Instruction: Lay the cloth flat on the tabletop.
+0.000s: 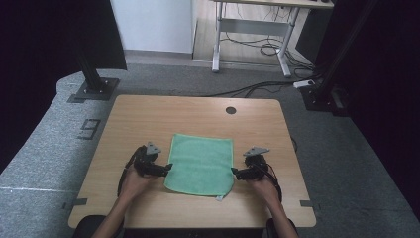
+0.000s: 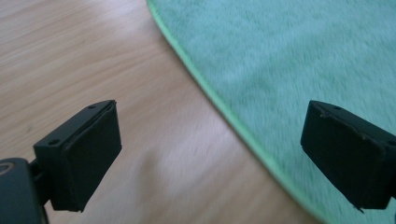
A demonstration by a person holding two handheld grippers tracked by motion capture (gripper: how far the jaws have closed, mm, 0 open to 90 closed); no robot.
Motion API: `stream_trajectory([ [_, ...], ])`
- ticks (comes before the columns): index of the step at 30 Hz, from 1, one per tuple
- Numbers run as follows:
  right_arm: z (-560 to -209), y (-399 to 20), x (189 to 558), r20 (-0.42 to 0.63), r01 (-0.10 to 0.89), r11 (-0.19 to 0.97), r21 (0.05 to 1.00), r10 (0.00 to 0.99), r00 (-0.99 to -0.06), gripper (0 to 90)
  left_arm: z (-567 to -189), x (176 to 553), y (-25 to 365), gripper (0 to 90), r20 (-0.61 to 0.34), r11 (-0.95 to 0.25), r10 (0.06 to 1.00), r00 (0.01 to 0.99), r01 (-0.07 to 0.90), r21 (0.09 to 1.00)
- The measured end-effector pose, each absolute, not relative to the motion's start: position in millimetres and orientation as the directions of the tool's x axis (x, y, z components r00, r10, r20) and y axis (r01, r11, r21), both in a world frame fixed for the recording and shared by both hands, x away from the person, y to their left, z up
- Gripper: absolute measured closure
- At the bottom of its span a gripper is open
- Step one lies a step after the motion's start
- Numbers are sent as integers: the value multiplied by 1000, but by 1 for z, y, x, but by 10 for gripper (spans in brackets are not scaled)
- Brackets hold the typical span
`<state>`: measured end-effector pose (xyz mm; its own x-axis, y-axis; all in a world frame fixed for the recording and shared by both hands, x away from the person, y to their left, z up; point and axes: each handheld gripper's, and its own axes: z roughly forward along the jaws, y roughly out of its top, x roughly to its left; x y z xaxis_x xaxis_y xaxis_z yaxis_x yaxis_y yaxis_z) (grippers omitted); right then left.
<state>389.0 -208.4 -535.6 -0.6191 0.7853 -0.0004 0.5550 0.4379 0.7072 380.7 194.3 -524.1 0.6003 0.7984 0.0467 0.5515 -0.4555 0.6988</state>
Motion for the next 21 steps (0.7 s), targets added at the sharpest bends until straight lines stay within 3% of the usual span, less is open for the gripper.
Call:
stream_trajectory([
  [5,-535,-216,374,31,569,424,705,783,-622,139,-524,363,213,50,13,-420,810,586,565,710],
  [10,-531,-212,356,53,554,436,709,750,-659,166,-524,355,202,51,1,-428,786,618,543,723],
  [15,-526,-204,332,121,549,447,707,688,-716,325,-529,353,186,53,10,-464,758,653,527,712],
  [18,-529,-194,323,151,544,469,696,646,-749,370,-537,354,184,54,29,-483,763,646,539,689],
  [21,-535,-177,316,91,509,544,668,619,-780,409,-543,354,186,57,49,-501,769,638,553,666],
])
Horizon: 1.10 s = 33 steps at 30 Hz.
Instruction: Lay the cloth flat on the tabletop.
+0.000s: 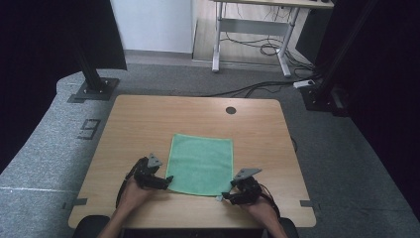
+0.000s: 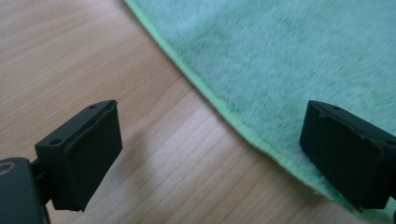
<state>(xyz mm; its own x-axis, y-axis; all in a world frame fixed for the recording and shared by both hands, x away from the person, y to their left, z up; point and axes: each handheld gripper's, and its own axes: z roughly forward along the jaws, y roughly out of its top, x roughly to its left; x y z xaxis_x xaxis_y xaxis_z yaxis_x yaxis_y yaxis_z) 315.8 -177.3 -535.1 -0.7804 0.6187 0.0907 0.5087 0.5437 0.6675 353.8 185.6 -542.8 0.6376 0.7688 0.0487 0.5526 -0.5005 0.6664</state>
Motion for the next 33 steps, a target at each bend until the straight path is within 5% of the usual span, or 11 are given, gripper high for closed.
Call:
stream_trajectory([
  [3,-538,-169,313,7,464,594,657,611,-792,661,-545,354,187,67,33,-491,772,634,563,665],
  [6,-530,-171,315,22,473,569,672,624,-781,766,-545,354,187,67,31,-490,772,634,564,664],
  [18,-502,-138,365,15,447,561,697,611,-791,764,-546,356,189,67,-2,-471,775,632,579,665],
  [28,-515,-106,425,2,484,552,679,658,-753,510,-547,356,190,67,-10,-463,776,630,580,670],
  [33,-500,-118,428,37,500,519,693,667,-744,608,-548,356,190,67,-9,-461,777,629,580,672],
])
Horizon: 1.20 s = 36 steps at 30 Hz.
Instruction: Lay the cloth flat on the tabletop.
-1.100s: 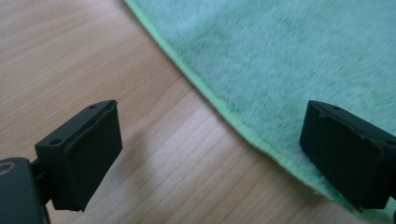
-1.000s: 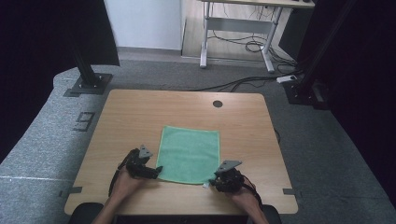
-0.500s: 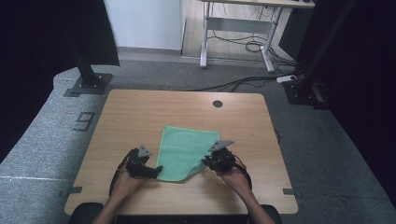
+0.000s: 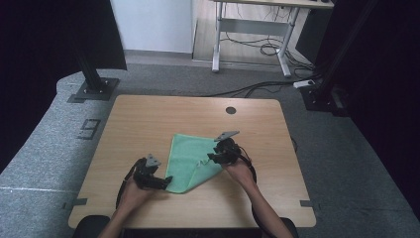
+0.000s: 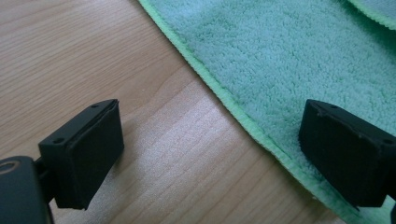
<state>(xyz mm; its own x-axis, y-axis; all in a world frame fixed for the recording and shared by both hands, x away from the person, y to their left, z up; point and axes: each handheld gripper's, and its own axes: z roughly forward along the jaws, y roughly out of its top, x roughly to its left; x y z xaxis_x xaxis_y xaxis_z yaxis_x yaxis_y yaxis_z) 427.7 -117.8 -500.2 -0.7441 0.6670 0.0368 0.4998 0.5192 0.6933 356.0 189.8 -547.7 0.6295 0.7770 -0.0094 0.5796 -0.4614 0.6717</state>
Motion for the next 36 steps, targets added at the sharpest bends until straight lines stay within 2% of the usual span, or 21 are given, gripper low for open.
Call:
stream_trajectory([
  [3,-503,-119,417,93,507,524,684,627,-773,715,-548,356,190,67,-11,-460,777,629,580,672],
  [9,-528,-103,402,101,480,585,654,561,-822,768,-548,356,190,68,-9,-460,778,628,580,672],
  [19,-531,-82,437,51,482,565,670,612,-789,748,-548,355,189,70,-9,-457,781,625,581,674],
  [28,-529,-90,468,32,522,523,674,685,-727,716,-548,355,190,70,-9,-457,780,626,579,675],
  [36,-522,-94,471,60,523,508,684,676,-735,705,-548,355,190,69,-9,-457,779,627,578,675],
])
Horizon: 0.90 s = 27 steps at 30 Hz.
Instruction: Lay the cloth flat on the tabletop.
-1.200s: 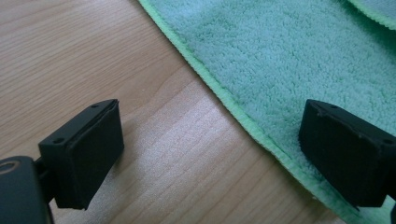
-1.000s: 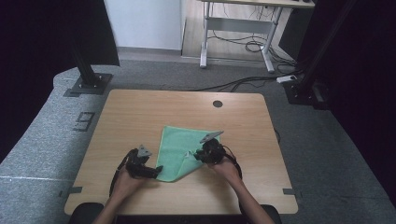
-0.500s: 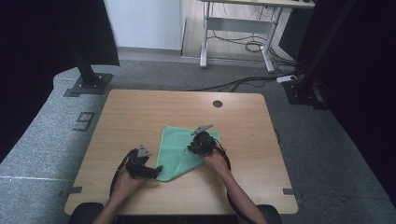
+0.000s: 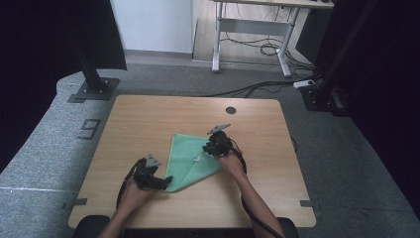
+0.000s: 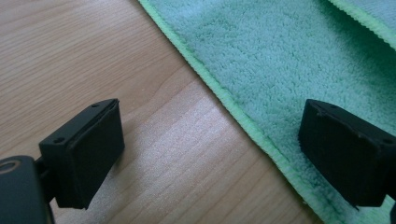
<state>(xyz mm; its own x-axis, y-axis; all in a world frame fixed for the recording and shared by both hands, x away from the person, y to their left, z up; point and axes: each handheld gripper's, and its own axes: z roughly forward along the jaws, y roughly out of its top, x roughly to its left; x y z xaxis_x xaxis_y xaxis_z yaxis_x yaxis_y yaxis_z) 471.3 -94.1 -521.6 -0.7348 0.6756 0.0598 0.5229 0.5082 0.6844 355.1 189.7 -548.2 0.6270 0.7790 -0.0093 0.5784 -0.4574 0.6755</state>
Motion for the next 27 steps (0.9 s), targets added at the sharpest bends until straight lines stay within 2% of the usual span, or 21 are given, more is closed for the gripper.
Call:
stream_trajectory([
  [6,-526,-85,471,73,517,534,669,645,-761,706,-548,355,190,69,-9,-458,779,627,578,675],
  [11,-532,-83,471,79,520,545,658,636,-768,872,-548,355,190,70,-9,-458,779,627,578,675],
  [18,-514,-93,457,68,496,543,678,625,-778,882,-548,355,190,69,-9,-457,779,626,579,675],
  [27,-492,-136,408,90,479,513,713,610,-787,881,-548,355,189,69,-9,-455,782,623,580,676],
])
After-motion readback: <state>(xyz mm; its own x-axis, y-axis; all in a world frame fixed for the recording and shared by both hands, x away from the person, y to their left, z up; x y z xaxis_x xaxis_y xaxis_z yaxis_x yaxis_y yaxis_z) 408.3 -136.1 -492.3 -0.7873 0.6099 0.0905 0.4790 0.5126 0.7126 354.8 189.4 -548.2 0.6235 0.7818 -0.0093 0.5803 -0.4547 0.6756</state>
